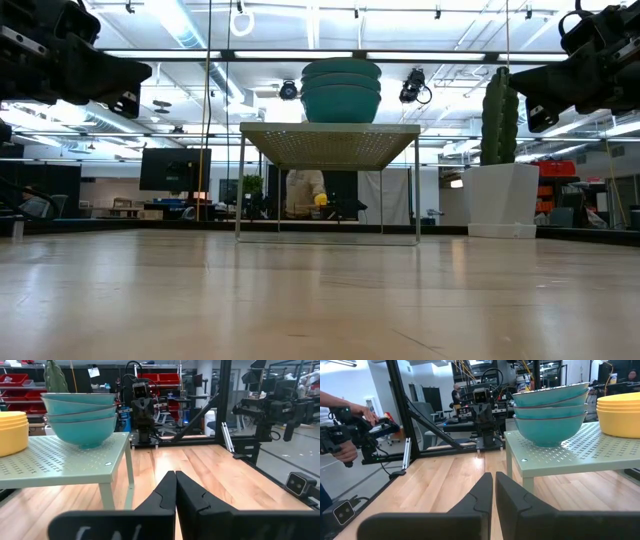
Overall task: Pick & Place Mini bowls
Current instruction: Return to Home Position
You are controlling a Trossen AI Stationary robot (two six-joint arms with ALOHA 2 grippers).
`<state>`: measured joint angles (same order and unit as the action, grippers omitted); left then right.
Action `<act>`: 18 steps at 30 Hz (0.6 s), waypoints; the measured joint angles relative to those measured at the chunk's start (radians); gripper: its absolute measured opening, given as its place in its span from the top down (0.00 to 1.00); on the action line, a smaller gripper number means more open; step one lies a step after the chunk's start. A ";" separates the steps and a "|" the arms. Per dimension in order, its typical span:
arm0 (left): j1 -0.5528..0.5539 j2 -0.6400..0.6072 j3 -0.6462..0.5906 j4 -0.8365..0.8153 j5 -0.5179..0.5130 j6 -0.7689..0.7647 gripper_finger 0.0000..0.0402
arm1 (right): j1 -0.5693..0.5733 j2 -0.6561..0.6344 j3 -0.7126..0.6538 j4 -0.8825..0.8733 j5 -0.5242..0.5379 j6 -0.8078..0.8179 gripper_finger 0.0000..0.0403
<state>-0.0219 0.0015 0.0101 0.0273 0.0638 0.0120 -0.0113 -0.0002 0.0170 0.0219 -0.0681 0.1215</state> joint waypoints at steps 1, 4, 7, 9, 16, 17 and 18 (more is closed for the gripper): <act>0.000 0.000 0.000 -0.001 0.000 -0.001 0.99 | 0.000 0.000 0.000 0.000 0.000 0.000 0.93; 0.000 0.000 0.000 -0.003 0.001 -0.015 0.99 | 0.000 0.000 0.000 0.000 0.000 0.000 0.93; 0.000 0.002 0.000 -0.004 0.001 -0.057 0.99 | 0.000 0.000 0.000 0.000 0.000 0.000 0.93; 0.000 0.003 0.000 -0.004 0.002 -0.079 0.99 | 0.000 0.000 0.000 0.000 0.000 0.000 0.93; 0.000 0.003 -0.002 0.030 0.008 -0.087 0.99 | 0.000 0.000 0.000 0.000 0.000 0.000 0.93; 0.000 0.003 -0.003 0.037 0.009 -0.087 0.99 | 0.000 0.000 0.000 0.000 0.000 0.000 0.93; 0.000 0.003 -0.003 0.042 0.009 -0.087 0.99 | 0.000 0.000 0.000 0.000 0.000 0.000 0.93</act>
<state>-0.0219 0.0040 0.0074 0.0696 0.0727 -0.0746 -0.0113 -0.0002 0.0170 0.0222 -0.0681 0.1216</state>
